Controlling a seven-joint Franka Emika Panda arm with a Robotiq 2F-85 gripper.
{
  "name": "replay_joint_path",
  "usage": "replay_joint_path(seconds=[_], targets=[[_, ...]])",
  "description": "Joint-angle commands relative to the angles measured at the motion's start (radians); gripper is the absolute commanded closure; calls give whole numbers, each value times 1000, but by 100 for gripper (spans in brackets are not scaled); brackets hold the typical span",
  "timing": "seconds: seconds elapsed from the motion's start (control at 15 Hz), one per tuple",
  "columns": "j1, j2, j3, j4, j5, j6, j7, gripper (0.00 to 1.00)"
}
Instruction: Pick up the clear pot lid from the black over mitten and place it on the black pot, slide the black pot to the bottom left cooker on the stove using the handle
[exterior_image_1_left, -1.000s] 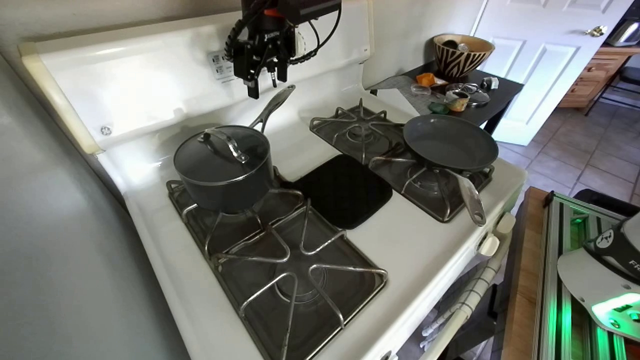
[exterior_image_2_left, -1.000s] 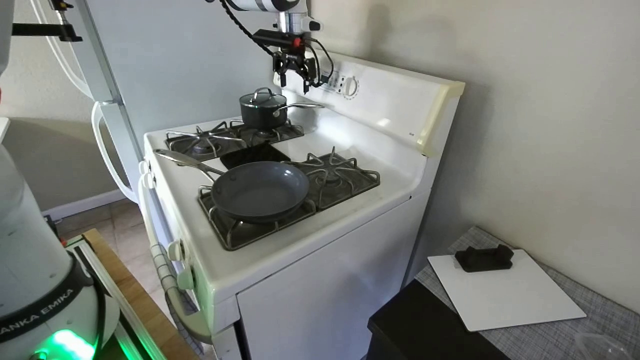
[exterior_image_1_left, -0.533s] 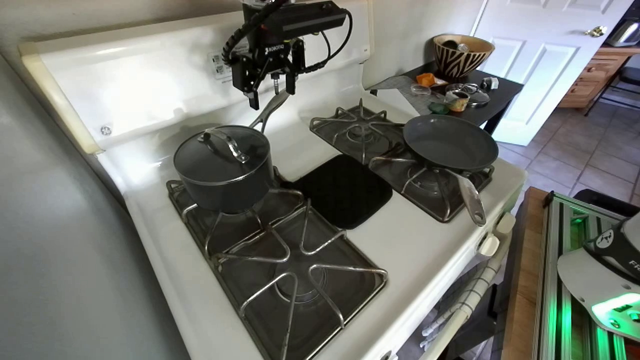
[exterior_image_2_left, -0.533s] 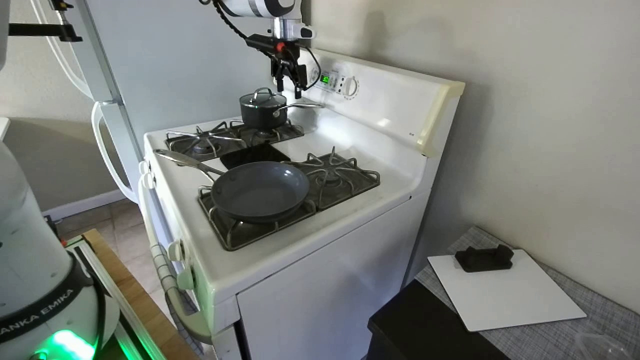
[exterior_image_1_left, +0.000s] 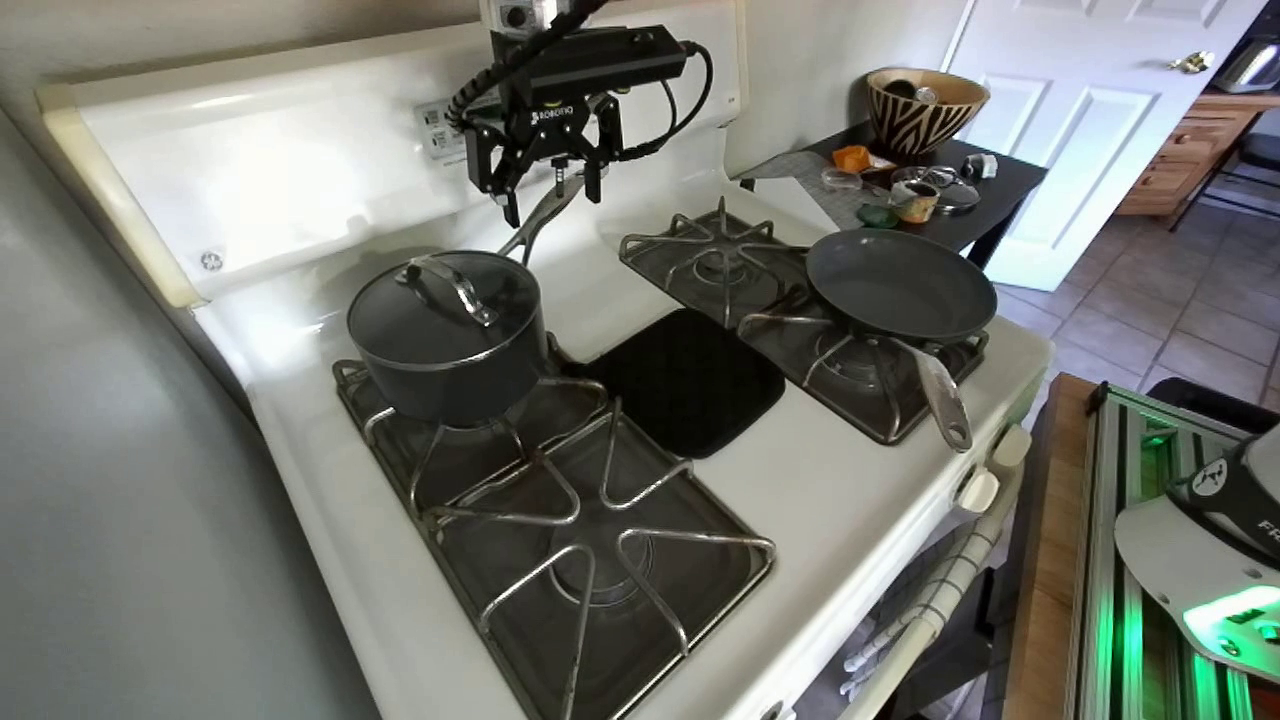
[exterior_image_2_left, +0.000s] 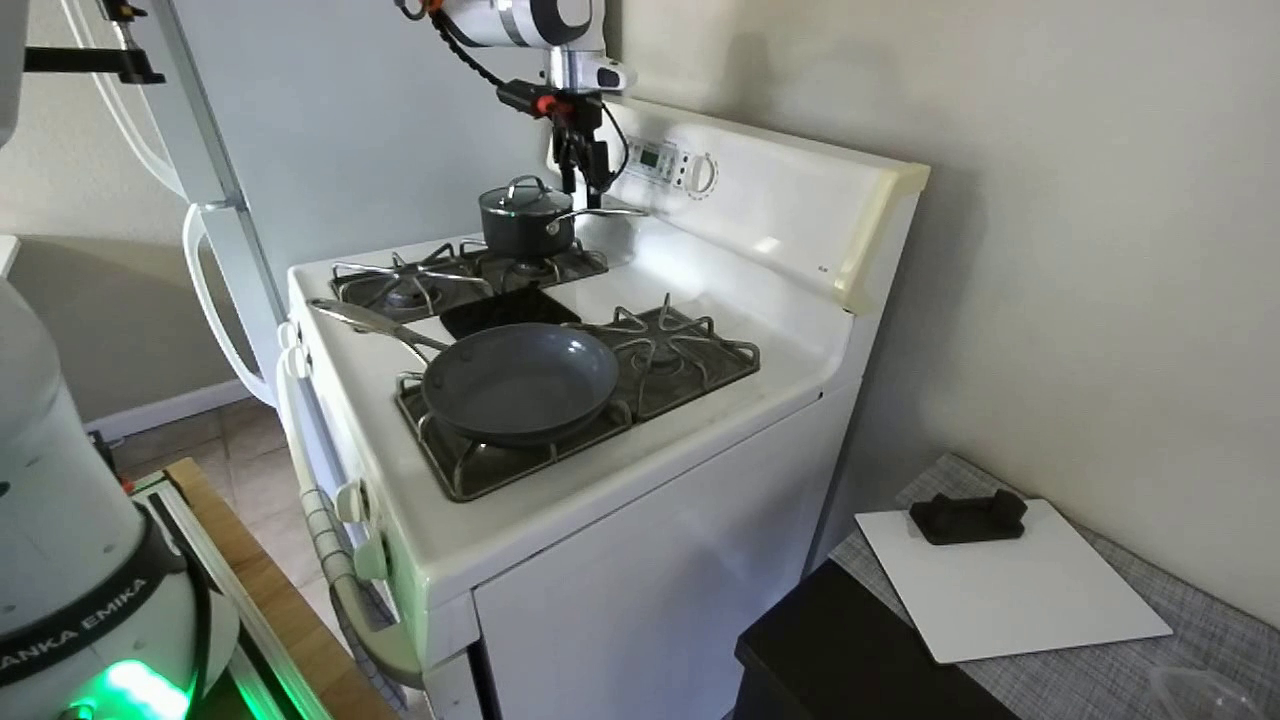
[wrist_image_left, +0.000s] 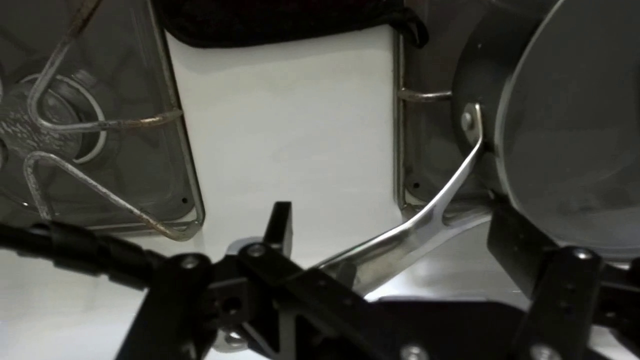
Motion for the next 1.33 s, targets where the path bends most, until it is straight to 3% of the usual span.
replay_joint_path(seconds=[0.0,1.07,1.27], targets=[[35,25,-28,12,-30,-6,130,0],[63,112,-32,114,-38,-2,359,0],[66,130,-37,135,-47,-6,383,5]])
